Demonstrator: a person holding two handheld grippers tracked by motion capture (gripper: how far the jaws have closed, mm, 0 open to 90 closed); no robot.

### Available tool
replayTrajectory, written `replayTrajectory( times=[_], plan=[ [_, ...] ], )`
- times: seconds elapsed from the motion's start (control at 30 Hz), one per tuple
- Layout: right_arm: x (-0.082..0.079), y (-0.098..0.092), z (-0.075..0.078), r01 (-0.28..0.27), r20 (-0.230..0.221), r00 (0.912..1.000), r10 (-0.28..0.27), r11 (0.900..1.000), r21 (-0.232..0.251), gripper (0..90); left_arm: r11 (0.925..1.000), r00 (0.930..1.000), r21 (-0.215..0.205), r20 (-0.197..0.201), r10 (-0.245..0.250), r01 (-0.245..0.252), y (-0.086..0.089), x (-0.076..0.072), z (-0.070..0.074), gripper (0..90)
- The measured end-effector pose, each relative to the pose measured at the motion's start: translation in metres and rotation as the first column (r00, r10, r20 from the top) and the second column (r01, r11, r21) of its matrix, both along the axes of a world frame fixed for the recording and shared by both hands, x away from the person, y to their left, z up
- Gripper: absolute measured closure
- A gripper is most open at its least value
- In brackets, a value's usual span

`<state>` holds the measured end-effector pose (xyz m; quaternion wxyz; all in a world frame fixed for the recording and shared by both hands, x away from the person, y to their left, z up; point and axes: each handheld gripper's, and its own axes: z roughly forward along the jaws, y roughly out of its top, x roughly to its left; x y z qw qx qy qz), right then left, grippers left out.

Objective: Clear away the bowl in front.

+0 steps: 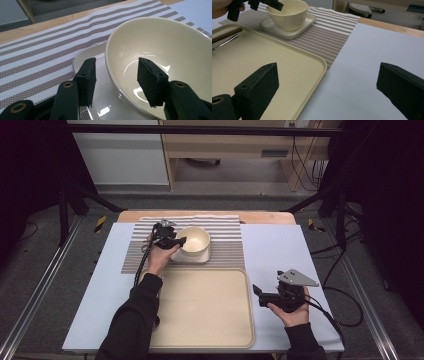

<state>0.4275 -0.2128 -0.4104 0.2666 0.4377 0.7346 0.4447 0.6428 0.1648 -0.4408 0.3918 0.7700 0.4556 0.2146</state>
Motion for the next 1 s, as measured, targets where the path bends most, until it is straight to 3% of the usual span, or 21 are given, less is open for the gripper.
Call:
replayTrajectory(
  times=[0.2,0.4,0.7,1.0],
  plan=[
    [0.0003,-0.0006,-0.0002,0.001,0.0,1.0,-0.001,1.0,0.0,4.6,0.9998,0.9995,0.02,-0.03,0.007,-0.006,-0.0016,0.0029,-0.0062,55.2],
    [0.0004,-0.0005,-0.0004,0.0,-0.002,1.0,0.0,1.0,0.002,4.5,1.0,0.9986,-0.004,-0.053,0.004,-0.004,-0.0033,0.0037,-0.007,62.6],
    [0.0004,-0.0009,-0.0001,0.0,-0.001,1.0,0.0,1.0,0.001,4.5,0.9979,0.9948,-0.006,-0.079,0.064,-0.065,-0.0033,0.006,-0.006,73.8],
    [0.0007,-0.0012,-0.0002,0.0,0.0,1.0,0.0,1.0,-0.001,4.5,0.9945,0.9901,-0.038,-0.105,0.093,-0.098,-0.0002,0.0076,-0.0059,81.7]
  ],
)
